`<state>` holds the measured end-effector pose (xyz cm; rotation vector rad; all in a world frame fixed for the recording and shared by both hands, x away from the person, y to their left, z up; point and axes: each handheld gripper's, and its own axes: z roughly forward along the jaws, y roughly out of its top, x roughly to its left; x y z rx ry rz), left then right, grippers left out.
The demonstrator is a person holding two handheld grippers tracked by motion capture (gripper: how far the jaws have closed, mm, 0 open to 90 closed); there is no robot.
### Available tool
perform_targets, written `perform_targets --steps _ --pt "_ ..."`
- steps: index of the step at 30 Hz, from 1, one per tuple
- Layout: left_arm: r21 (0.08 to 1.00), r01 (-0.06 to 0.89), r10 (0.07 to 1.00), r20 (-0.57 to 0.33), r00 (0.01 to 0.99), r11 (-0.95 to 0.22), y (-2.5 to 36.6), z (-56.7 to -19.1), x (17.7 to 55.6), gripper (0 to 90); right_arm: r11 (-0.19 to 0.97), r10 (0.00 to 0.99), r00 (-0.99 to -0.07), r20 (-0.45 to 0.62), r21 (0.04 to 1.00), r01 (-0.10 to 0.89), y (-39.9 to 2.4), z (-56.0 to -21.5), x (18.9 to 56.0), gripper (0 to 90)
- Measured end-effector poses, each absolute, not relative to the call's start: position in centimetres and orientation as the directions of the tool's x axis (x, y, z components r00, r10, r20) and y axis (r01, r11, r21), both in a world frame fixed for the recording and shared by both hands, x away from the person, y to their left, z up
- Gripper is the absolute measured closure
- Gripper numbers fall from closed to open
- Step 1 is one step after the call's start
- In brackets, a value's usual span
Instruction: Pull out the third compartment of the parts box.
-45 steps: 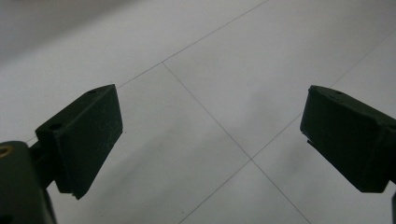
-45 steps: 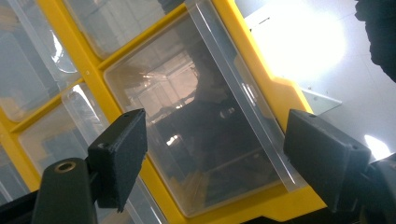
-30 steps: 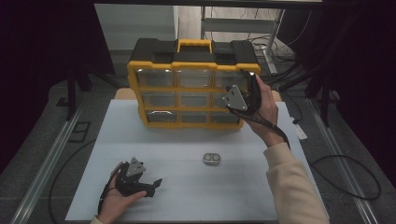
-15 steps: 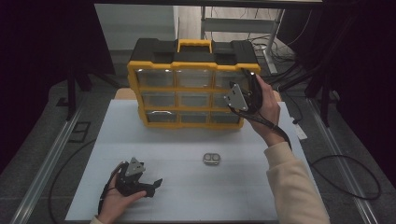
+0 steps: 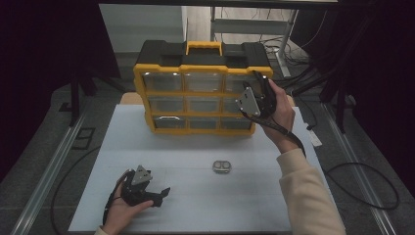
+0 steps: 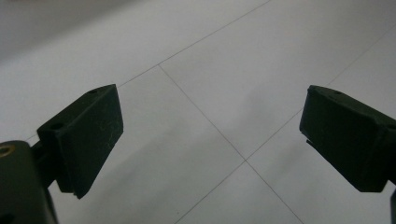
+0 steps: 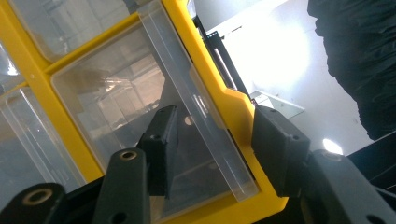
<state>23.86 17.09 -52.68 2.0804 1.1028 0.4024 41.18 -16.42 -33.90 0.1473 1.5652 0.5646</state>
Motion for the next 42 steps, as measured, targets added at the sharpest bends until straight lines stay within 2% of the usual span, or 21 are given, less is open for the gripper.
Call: perform_targets --steps 7,20,30,39,42 --pt "0.73 0.58 0.811 -0.061 0.582 -0.362 17.1 -52.69 23.86 6.8 0.866 0.433 -0.086 -0.897 0.441 -0.238 -16.43 -33.75 41.12 56.9" --pt "0.73 0.58 0.811 -0.061 0.582 -0.361 17.08 -52.68 23.85 6.8 0.878 0.41 -0.067 -0.91 0.413 -0.242 -16.34 -33.91 41.11 58.8" --pt "0.728 0.581 0.812 -0.058 0.581 -0.364 17.1 -52.72 23.88 6.7 0.882 0.395 -0.094 -0.914 0.405 -0.241 -16.15 -33.89 41.0 67.1" --pt "0.729 0.581 0.812 -0.059 0.581 -0.363 17.12 -52.71 23.86 6.7 0.886 0.386 -0.092 -0.918 0.396 -0.241 -16.02 -33.93 40.96 68.9" --pt "0.729 0.581 0.812 -0.059 0.58 -0.362 17.12 -52.72 23.87 6.8 0.879 0.395 -0.084 -0.915 0.403 -0.255 -16.05 -33.81 40.77 72.4"
